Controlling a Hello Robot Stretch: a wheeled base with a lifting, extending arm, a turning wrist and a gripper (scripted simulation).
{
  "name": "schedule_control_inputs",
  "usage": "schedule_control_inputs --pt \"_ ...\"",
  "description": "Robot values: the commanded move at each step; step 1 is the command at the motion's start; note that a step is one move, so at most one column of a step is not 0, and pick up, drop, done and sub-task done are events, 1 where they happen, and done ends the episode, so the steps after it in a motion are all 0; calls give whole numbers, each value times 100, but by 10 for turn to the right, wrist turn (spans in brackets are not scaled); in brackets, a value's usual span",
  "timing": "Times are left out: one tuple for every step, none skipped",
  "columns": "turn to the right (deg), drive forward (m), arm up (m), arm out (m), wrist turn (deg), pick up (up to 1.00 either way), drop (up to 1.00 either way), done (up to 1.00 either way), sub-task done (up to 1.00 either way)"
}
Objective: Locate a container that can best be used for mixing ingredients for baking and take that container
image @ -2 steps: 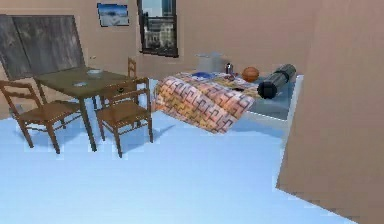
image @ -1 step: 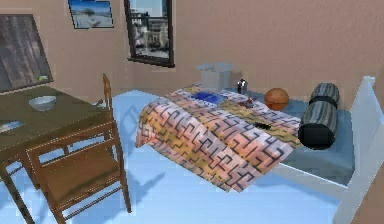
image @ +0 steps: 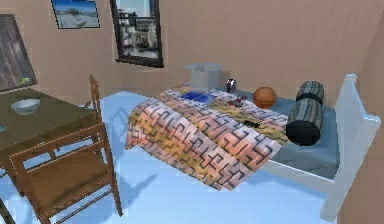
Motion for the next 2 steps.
schedule_control_inputs --pt "0 85 0 0 0 0 0 0 0" --pt "-450 0 0 0 0 0 0 0 0"
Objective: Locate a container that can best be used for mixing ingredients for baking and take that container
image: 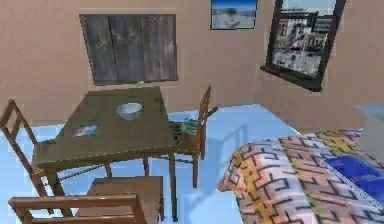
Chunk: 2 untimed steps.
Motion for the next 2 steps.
schedule_control_inputs --pt "-450 0 0 0 0 0 0 0 0" --pt "-450 0 0 0 0 0 0 0 0"
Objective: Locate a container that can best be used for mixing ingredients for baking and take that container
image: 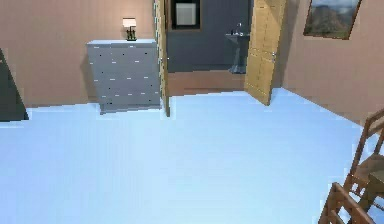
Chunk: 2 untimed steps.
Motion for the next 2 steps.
schedule_control_inputs --pt "-150 0 0 0 0 0 0 0 0" --pt "450 0 0 0 0 0 0 0 0"
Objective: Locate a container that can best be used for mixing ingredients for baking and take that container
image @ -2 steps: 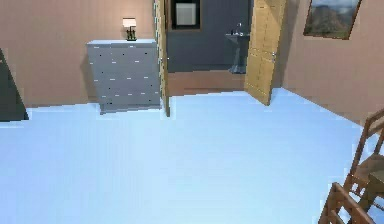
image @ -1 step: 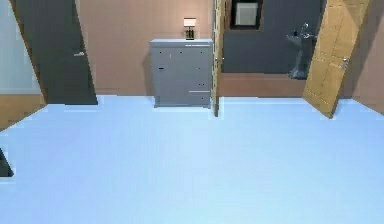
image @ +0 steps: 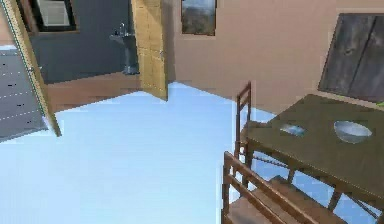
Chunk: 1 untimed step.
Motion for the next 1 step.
schedule_control_inputs --pt "450 0 0 0 0 0 0 0 0"
